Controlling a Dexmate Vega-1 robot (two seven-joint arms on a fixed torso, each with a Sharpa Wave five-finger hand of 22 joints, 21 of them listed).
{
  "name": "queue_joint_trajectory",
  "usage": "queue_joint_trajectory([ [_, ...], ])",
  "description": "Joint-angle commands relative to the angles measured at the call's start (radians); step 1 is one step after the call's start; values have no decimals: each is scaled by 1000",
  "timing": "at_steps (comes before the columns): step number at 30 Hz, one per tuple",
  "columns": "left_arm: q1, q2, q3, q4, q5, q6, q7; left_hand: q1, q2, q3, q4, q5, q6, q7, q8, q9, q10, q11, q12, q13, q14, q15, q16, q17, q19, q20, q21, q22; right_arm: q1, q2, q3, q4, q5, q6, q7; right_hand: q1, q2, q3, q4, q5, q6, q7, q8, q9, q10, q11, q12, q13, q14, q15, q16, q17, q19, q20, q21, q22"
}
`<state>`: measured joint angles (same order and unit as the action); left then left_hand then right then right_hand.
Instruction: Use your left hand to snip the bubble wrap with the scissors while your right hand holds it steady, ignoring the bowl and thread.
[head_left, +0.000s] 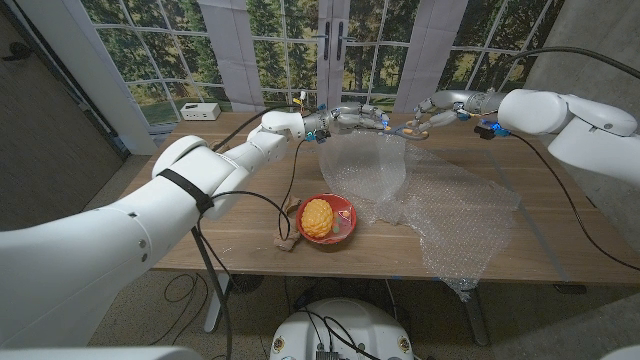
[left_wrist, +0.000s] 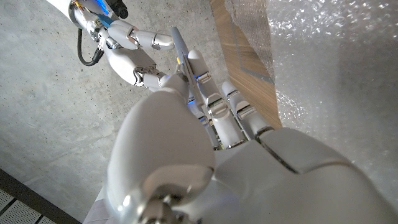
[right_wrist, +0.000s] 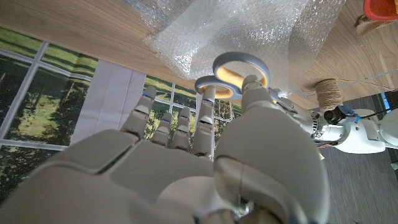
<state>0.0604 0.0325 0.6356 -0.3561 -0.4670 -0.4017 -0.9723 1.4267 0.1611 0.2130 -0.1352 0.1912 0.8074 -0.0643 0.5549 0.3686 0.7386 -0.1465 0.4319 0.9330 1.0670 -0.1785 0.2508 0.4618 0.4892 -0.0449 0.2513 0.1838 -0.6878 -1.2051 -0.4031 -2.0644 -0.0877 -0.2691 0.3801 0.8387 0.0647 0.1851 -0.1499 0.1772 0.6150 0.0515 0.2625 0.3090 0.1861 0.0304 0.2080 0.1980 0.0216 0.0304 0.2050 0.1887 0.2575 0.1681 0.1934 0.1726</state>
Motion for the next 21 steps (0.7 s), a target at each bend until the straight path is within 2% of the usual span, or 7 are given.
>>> queue_joint_trajectory([
  [1, 1, 1, 0, 0, 2, 4, 10, 9, -1, -5, 0, 5, 2, -1, 4, 2, 6, 1, -5, 0, 0, -64, -3, 3, 9, -59, -1, 2, -11, -4, 14, -4, -6, 14, -10, 0, 1, 6, 5, -2, 12, -7, 6, 6, 12, -5, 10, 1, 10, -7, 5, 1, 3, -7, 6, 2],
  [4, 1, 0, 0, 0, 1, 4, 11, 9, 0, -5, 0, 5, 1, 1, 3, 2, 7, 1, -5, 3, 1, -64, -4, 3, 9, -59, -1, 2, -10, -5, 11, -4, -7, 15, -2, 5, 3, 8, 3, -1, 23, -19, 10, 8, 17, -11, 10, 1, 12, -12, 5, 1, 2, -11, 5, 2],
  [21, -2, -8, 3, -1, 2, -9, -9, 9, 0, -7, 1, 5, 3, 0, 3, -1, 9, -2, -8, 4, 0, -64, -8, 4, 10, -60, -2, 3, -2, 3, 5, 17, -15, 51, 15, 15, 5, 10, 0, 0, 13, -21, 4, 13, 11, -13, 5, 1, 10, -15, 2, 0, 0, -10, 3, 2],
])
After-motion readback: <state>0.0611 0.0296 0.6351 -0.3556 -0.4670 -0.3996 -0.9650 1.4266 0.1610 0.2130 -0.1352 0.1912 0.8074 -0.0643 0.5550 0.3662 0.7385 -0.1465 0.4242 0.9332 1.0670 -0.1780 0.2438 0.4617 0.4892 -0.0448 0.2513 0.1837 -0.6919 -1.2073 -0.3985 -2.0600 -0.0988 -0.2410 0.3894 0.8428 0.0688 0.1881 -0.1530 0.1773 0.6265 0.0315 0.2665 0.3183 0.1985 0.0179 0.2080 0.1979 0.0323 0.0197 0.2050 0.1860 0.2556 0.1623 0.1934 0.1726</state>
